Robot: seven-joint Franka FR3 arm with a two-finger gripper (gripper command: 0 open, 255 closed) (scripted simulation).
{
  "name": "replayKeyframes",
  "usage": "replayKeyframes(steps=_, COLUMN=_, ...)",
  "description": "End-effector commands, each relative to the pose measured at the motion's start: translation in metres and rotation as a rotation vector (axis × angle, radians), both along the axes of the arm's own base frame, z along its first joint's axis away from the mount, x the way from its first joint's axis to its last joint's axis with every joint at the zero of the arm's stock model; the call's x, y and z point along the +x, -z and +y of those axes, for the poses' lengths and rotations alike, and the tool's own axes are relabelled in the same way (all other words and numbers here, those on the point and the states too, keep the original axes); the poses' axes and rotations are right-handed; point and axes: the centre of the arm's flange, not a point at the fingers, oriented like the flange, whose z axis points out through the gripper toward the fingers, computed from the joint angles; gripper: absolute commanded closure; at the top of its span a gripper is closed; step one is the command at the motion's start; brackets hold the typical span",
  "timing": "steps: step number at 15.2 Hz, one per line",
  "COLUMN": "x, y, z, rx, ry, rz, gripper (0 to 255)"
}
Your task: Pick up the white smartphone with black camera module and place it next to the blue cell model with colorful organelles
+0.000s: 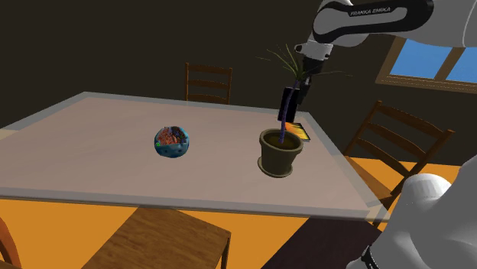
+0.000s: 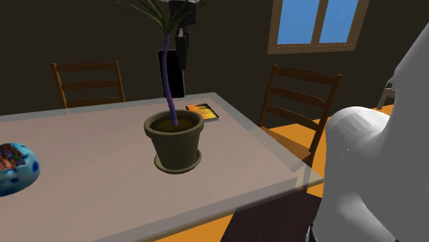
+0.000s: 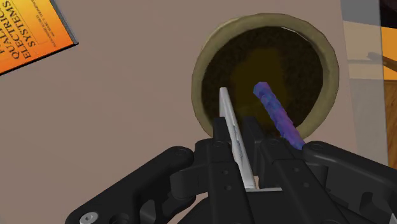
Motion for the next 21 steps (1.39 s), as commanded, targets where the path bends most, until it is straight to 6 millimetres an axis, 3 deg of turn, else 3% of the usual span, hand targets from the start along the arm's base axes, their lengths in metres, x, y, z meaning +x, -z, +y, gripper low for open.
replayKeyframes(steps=1, x=0.01, y=0.003, z=0.025, rx=0.0, ry=0.001, rz=0.0, gripper=255)
replayKeyframes(steps=21, x=0.1, y=0.011, z=0.273, rx=0.0, ry=0.001, rz=0.0, gripper=255)
